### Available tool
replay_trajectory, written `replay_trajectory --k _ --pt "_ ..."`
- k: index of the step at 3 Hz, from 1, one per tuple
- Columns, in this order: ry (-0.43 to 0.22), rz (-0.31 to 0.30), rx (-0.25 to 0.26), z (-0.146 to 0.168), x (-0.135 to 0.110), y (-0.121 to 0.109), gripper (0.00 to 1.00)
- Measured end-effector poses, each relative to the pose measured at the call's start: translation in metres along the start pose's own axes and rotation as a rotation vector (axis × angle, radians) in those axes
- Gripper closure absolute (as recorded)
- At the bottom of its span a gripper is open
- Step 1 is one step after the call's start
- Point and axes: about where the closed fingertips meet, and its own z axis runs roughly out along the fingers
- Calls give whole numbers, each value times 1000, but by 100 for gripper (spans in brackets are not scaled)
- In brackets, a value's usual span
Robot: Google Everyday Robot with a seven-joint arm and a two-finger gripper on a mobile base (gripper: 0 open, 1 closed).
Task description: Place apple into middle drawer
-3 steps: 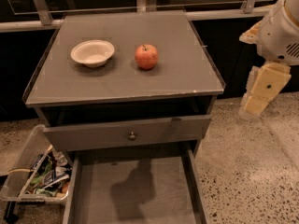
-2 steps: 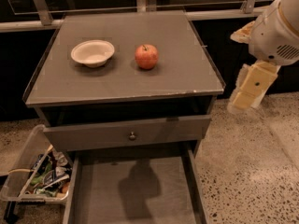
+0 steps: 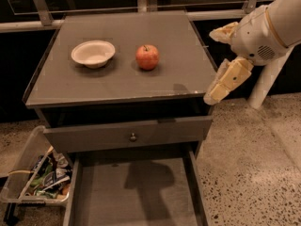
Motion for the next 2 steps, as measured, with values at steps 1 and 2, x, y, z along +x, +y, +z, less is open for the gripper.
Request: replay_trajectory --k 1,2 --pt "-27 5 -15 2 -7 3 0" --pt "-26 4 -14 2 -7 3 0"
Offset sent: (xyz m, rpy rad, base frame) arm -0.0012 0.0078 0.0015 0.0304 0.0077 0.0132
